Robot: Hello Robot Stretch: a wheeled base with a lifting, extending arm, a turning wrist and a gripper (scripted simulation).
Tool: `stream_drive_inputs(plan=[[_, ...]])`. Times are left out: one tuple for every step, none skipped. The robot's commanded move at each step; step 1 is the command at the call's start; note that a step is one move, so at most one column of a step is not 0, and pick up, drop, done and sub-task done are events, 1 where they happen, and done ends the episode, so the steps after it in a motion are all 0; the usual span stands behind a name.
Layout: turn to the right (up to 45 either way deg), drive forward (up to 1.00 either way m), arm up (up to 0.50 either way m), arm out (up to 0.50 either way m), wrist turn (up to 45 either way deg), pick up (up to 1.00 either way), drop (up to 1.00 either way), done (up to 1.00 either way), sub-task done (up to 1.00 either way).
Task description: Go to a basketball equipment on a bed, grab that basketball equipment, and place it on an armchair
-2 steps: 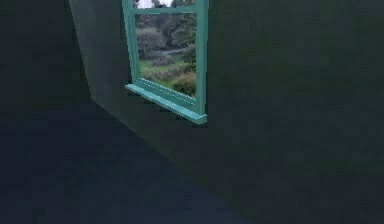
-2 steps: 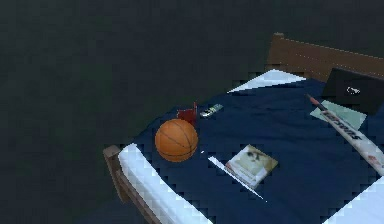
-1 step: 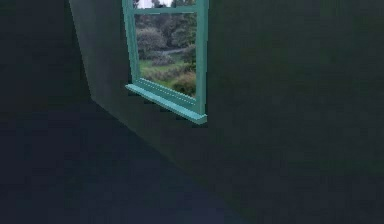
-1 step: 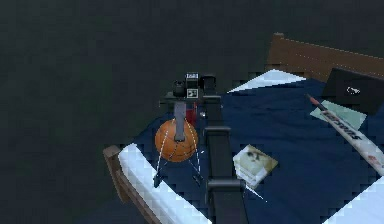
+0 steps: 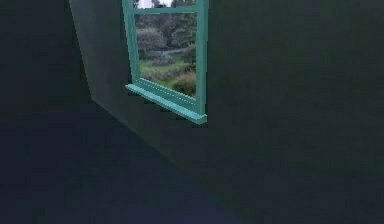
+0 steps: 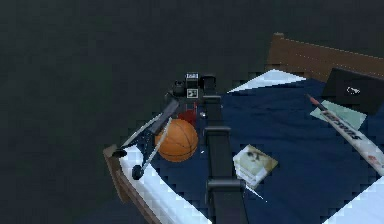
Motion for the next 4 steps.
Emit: stream_drive_inputs(plan=[[0.0, 0.00, 0.00, 0.00, 45.0, 0.00, 0.00, 0.00, 0.00], [0.0, 0.00, 0.00, 0.00, 45.0, 0.00, 0.00, 0.00, 0.00], [0.0, 0.00, 0.00, 0.00, 30.0, 0.00, 0.00, 0.00, 0.00], [0.0, 0.00, -0.30, 0.00, 0.0, 0.00, 0.00, 0.00, 0.00]])
